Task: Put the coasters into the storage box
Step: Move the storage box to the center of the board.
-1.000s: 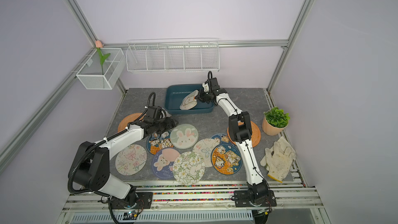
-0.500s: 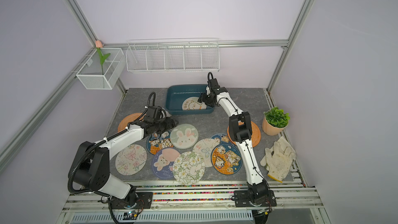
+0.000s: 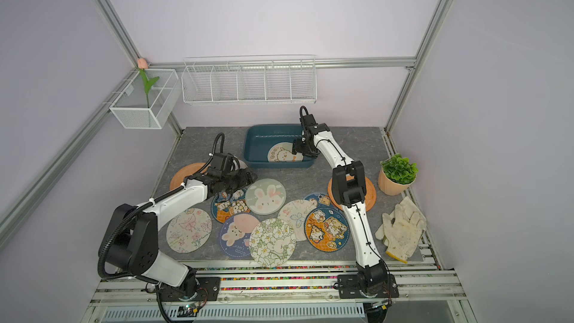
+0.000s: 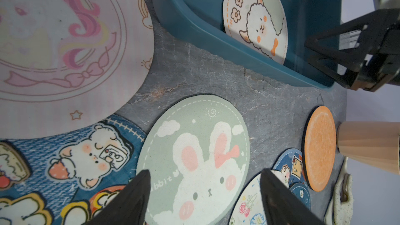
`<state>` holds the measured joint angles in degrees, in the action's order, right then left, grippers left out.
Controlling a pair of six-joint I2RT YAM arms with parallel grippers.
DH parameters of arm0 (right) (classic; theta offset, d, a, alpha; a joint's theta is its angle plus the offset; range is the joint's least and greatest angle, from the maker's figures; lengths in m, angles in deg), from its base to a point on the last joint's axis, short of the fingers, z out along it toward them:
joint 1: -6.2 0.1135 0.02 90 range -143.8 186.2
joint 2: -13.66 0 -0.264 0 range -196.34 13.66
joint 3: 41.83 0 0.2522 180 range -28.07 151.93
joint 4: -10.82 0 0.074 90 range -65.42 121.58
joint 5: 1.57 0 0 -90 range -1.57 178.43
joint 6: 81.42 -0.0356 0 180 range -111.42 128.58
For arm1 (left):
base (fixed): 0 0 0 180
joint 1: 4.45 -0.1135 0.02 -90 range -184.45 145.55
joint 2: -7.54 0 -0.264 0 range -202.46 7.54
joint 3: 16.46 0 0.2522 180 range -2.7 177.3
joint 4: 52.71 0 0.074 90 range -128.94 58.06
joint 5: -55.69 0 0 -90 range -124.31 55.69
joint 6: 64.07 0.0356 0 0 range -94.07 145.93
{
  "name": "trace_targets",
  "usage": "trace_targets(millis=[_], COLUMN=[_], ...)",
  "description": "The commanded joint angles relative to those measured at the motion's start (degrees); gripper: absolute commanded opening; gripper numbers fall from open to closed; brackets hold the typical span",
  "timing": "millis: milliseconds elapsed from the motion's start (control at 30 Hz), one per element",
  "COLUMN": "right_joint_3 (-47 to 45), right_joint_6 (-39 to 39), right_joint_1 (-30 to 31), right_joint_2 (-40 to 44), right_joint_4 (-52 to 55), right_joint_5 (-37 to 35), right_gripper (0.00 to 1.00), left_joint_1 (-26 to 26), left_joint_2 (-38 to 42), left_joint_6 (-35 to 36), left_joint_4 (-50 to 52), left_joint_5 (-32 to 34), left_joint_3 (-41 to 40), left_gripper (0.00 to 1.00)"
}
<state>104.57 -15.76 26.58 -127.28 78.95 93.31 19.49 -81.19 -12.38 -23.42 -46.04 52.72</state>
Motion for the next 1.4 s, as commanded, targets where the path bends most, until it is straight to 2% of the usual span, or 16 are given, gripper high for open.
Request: trace_targets(millis=[0, 200, 567, 767, 1100, 1367], right_joint_3=[-6.65, -17.00, -22.26, -24.44, -38.10, -46.15], right_joint_6=[1.21, 0.56, 0.88, 1.66, -0.47, -3.05], right_joint_1=[-0.83, -2.40, -3.17, -1.62, 3.98, 10.93], right_joint_2=[7.09, 13.48, 16.87, 21.77, 33.78, 34.92], right_joint_4=[3.40, 0.92, 2.98, -1.63, -8.79, -15.47], right_joint_5=[-4.61, -5.85, -6.36, -1.08, 10.74, 12.79], right_gripper=[0.77, 0.77, 0.77, 0.79, 0.79, 0.78], left_joint_1=[-0.29, -0.26, -0.26, -0.23, 0.73, 1.78], left_joint_2=[0.65, 0.91, 2.30, 2.27, -0.10, -1.79], left_joint_6=[0.94, 1.21, 2.35, 3.21, 5.68, 6.10], left_joint_4=[1.09, 1.33, 2.14, 2.43, 3.31, 1.82], left_joint_5=[1.22, 1.16, 1.36, 1.79, 3.52, 4.67], left_joint_3=[1.36, 1.19, 0.40, -0.44, -2.42, -4.04], left_gripper=[0.79, 0.79, 0.80, 0.80, 0.76, 0.71])
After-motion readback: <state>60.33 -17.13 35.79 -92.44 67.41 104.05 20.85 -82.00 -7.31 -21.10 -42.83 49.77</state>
